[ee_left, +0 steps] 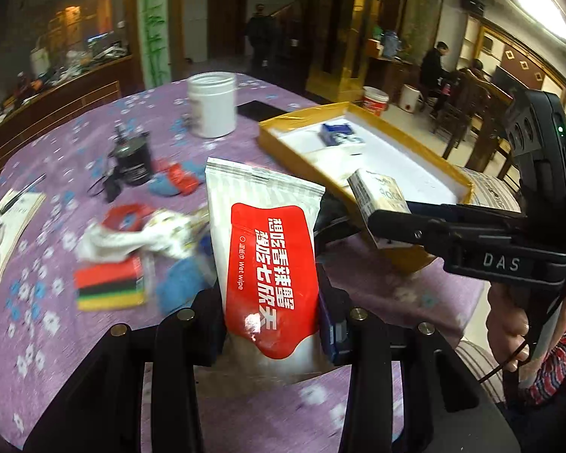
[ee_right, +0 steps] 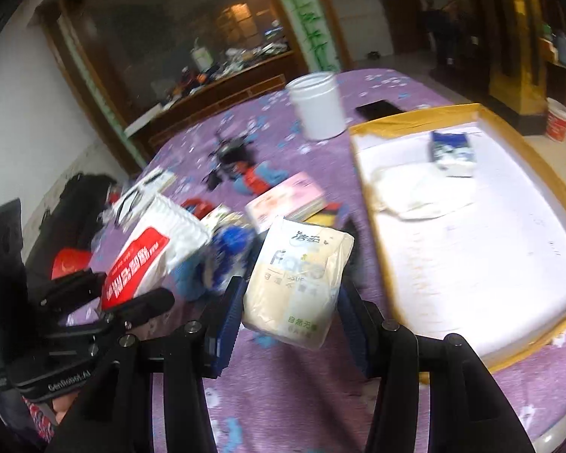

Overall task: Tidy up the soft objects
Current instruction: 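Carry the wet-wipe pack and Face tissue pack over the tray with both tools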

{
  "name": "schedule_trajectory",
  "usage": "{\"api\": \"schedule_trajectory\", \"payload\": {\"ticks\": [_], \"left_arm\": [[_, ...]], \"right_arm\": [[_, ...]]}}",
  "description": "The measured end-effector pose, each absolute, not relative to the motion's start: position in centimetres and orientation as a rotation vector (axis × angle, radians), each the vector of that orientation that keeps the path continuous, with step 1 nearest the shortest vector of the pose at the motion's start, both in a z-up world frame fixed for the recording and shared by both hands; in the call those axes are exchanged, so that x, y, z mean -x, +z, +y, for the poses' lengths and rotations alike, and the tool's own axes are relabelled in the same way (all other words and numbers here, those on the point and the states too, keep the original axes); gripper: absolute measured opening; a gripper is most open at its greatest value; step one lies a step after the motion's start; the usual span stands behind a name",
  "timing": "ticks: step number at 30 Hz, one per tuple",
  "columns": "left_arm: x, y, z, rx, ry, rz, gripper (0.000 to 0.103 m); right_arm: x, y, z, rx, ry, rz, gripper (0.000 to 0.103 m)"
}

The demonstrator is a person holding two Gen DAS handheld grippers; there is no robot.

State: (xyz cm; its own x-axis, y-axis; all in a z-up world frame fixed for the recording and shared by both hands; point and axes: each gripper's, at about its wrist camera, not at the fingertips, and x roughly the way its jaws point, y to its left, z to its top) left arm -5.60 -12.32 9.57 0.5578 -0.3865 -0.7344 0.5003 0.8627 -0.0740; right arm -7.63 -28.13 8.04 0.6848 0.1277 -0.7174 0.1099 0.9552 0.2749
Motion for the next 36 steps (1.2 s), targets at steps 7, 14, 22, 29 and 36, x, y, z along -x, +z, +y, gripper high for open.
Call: {"api": "schedule_trajectory", "payload": {"ticks": [7,14,22,29,36], "left_arm": [[3.3,10.6,-16.9,-0.157,-0.570,0.853,0.037],[-1.0,11.7,-21.7,-0.143,-0.589,0.889,0.037],[-7.7,10.2,-26.1,-0.099,-0.577,1.007,0.037],[-11.9,7.4,-28.6,-0.096,-0.525,1.085,0.037],[-13.4,5.3,-29.6,-0.083,-0.521,1.144,0.037]], "right_arm": [[9.0,9.1,-33.7,-0.376,-0.085,0.770,0.051],[8.3,11.0,-39.0,-0.367,-0.175,0.771,0.051],[2.2,11.7,-45.2,-0.337,-0.237,0.879,0.051],[-3.4,9.7,-48.7,-0.304,-0.266,0.993,0.051],[-6.1,7.1,-50.0,-0.298,-0.292,1.061,0.051]]}}
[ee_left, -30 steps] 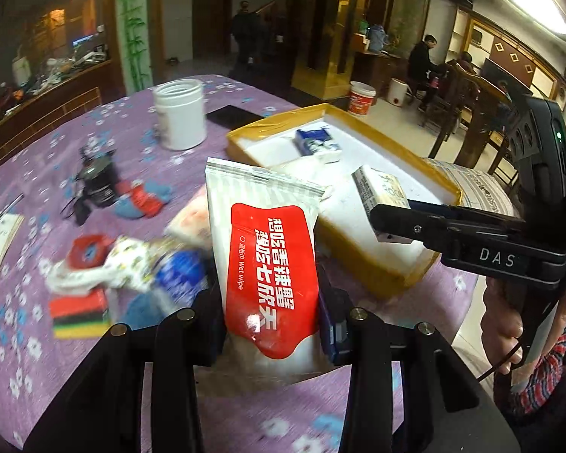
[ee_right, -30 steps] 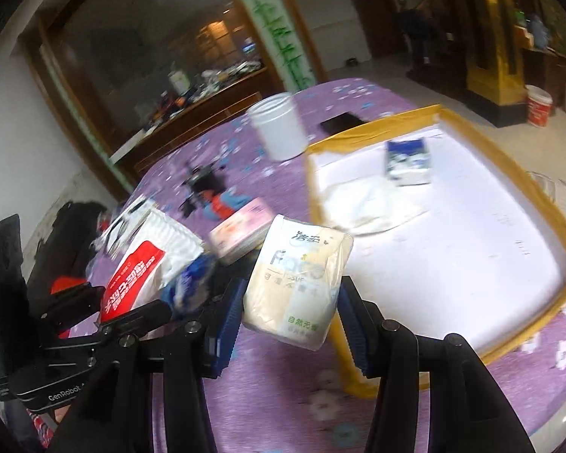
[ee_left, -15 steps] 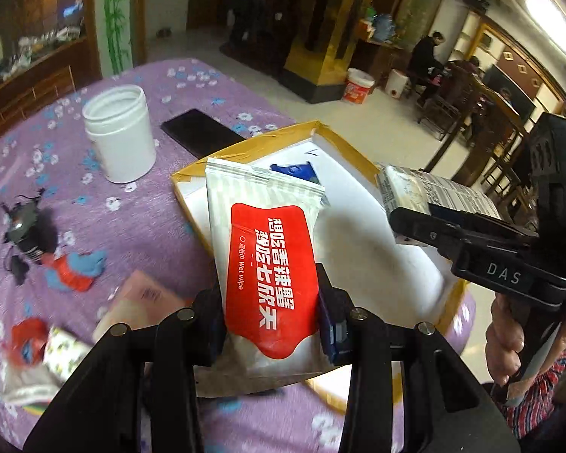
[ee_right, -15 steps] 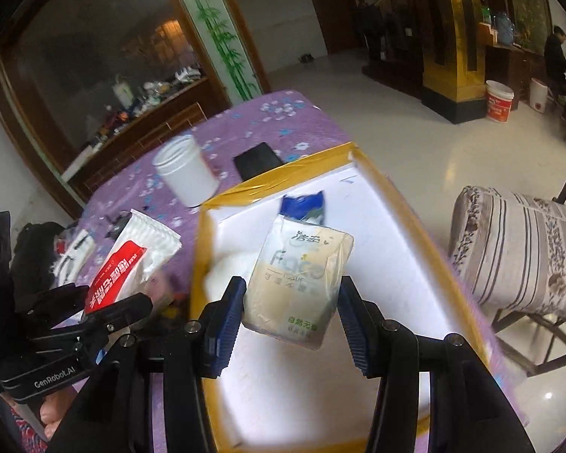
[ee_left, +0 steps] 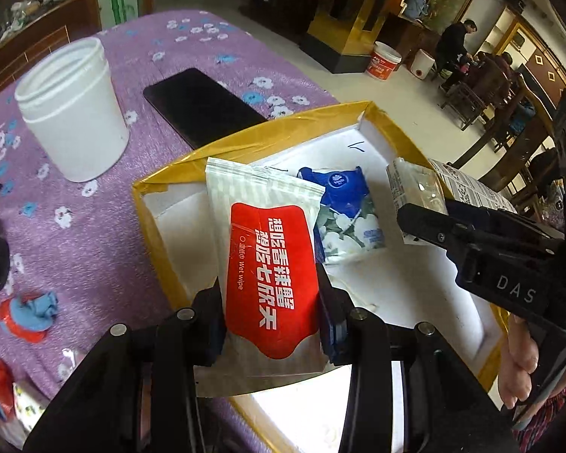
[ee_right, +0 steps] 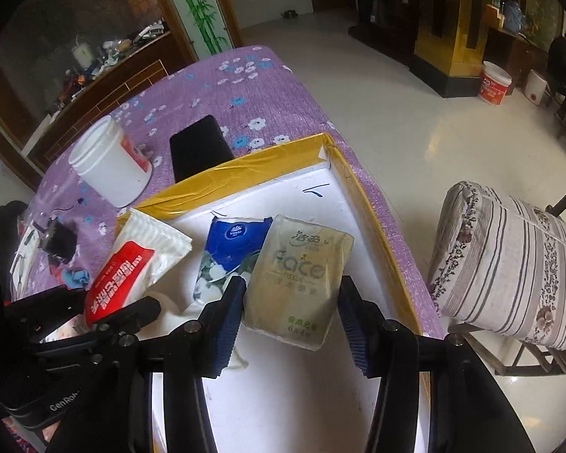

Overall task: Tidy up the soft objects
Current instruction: 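Carry the wet-wipe pack and Face tissue pack over the tray with both tools, then open both tools to release the two packs into the tray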

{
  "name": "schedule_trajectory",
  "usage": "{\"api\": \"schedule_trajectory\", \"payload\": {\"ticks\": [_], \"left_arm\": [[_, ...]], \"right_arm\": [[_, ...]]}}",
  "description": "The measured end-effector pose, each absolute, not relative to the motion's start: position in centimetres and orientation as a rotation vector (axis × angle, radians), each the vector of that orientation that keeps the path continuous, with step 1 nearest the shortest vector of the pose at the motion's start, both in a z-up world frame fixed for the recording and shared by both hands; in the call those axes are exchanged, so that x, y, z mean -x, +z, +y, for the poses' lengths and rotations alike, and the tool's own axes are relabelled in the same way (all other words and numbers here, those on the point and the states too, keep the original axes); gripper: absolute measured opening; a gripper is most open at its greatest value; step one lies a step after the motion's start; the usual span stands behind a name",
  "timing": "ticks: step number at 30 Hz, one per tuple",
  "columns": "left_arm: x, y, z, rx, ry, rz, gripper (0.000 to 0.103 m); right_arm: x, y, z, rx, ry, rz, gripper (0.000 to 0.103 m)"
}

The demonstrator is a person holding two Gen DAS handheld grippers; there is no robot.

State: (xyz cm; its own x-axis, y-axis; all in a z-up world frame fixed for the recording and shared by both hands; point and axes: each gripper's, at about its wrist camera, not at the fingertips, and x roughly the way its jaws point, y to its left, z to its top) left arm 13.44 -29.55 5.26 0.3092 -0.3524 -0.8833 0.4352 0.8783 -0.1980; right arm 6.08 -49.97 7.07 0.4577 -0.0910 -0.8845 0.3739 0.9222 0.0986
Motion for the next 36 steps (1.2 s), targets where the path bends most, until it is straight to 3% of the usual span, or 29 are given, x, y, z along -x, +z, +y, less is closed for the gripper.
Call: {"api": "schedule_trajectory", "payload": {"ticks": [23,28,36], "left_arm": [[-13.4,6.2,-28.3,0.034,-0.544,1.155,0.039],[-13.2,7.3,-29.0,0.021,-0.560,1.116,0.056],[-11.6,8.4,-28.3,0.051,-0.571,1.097,0.056]], "right_arm": [[-4.8,7.9,-50.3,-0.317,-0.292,0.997,0.054],[-2.4,9.4,-49.0,-0.319,-0.276,0.939,0.054],[1.8,12.1,-46.4,-0.343,-0.208,0.854,0.054]]}}
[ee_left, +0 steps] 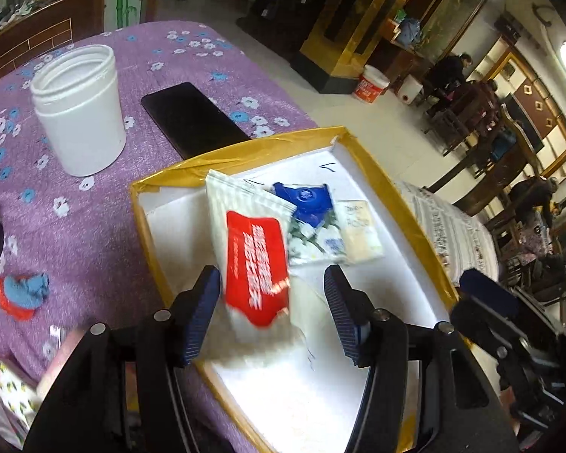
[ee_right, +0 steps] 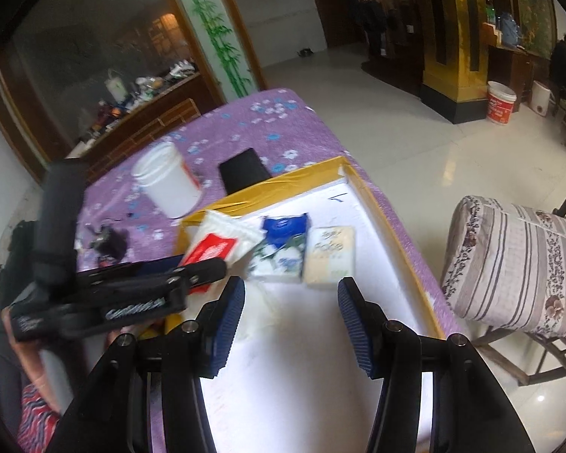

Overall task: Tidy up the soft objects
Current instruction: 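Open both tools to release the two packs into the tray, then move both tools back to the pile and reach for the striped sponge pack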

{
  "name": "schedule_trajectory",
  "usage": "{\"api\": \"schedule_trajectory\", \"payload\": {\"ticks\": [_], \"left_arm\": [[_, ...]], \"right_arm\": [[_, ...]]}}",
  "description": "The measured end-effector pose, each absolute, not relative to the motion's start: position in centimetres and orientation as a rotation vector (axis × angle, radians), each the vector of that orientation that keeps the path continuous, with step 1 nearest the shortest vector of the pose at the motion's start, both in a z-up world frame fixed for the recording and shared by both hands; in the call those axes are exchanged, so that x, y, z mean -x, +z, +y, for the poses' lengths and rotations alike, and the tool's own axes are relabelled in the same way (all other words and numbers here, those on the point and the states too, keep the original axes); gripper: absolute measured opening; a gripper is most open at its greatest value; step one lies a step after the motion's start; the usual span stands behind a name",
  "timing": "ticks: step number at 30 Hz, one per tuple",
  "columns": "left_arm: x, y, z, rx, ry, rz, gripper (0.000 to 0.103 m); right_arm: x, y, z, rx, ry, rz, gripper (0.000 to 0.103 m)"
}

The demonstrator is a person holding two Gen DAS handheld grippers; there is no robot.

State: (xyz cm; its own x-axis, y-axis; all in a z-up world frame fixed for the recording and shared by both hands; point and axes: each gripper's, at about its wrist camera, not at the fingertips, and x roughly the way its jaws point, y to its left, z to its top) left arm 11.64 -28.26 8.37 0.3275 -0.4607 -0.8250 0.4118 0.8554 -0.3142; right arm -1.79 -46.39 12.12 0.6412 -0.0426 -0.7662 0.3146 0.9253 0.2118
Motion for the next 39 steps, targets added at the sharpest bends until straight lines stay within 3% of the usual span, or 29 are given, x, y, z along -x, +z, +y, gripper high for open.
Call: {"api": "schedule_trajectory", "payload": {"ticks": [9,22,25,30,39], "left_arm": [[-4.3,11.0,-23.3,0.050,-0.589,0.999,0.056],[5.1,10.6,-7.6,0.127,-0.457,0.889,0.056],[4.8,9.3,-2.8,0.172,-0.355,0.904,0.062],[1.6,7.0,3.3,0.314,-0.212,0.975,0.062],[-4.8,4.8,4.2,0.315,-0.135,1.019,0.062]], "right_arm": [[9.0,13.5,-40.0,-0.378,-0.050,0.696,0.057],[10.0,9.2,-30.1,-0.341,0.173,0.787,0.057],[9.3,7.3,-28.3,-0.322,0.205,0.845,0.057],[8.6,5.5,-26.1,-0.306,0.250,0.898,0.057],[8.5,4.9,-25.5,-0.299,0.261,0.910,0.057]]}}
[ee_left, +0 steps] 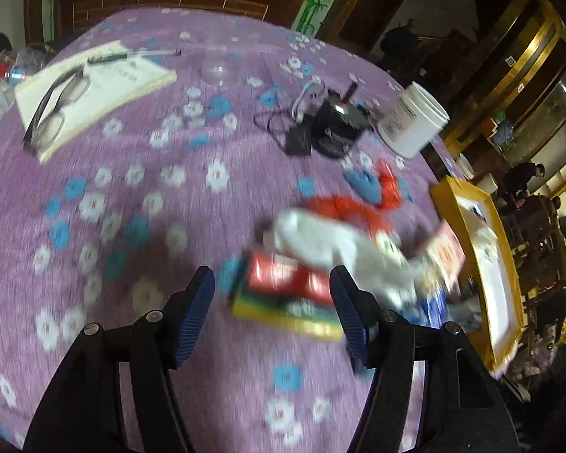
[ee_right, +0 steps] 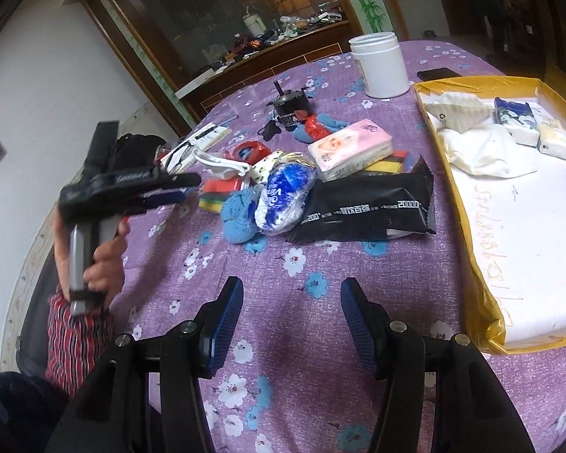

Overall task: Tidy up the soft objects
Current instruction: 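Move both tools back to the pile and reach for the striped sponge pack, then grasp the striped sponge pack with the left tool while the right grasps the blue towel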

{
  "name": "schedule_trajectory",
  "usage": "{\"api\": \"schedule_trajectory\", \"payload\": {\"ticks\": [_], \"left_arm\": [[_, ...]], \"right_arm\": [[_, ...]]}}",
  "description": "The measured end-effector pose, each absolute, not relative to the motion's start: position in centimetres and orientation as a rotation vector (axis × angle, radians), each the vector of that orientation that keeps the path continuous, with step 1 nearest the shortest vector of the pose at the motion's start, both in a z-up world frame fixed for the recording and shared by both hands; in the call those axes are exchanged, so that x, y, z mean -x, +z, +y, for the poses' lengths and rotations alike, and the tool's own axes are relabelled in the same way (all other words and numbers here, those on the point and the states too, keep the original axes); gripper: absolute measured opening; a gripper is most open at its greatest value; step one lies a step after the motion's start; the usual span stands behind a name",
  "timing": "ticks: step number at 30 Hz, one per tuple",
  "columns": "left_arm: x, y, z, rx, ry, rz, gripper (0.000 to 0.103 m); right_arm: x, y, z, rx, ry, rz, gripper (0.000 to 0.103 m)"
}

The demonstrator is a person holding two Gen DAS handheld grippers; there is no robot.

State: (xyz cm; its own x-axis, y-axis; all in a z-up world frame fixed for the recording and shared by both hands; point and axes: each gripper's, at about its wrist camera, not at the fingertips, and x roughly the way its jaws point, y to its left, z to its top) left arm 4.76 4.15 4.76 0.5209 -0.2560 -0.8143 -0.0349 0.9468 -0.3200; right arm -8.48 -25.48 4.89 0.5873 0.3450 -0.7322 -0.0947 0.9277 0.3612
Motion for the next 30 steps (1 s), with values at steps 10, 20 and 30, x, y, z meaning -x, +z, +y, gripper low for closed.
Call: {"api": "schedule_trajectory", "payload": {"ticks": [10,20,30], "left_arm": [[-1.7,2.9,2.7,0.297,-0.314,1.145,0.062],[5.6,4.8,-0.7,-0.042,-0.387,1.052,0.063],[2.6,2.8,-2.3,-0.225,-0.293,1.074,0.062]], "right_arm": [[7.9,4.6,-25.4,-0.302,0.271,0.924,0.057],[7.6,4.1,-25.5,-0.329,0.296,0.929,0.057],[8.5,4.5,-26.0,-0.331,0.288,0.913,0.057]]}}
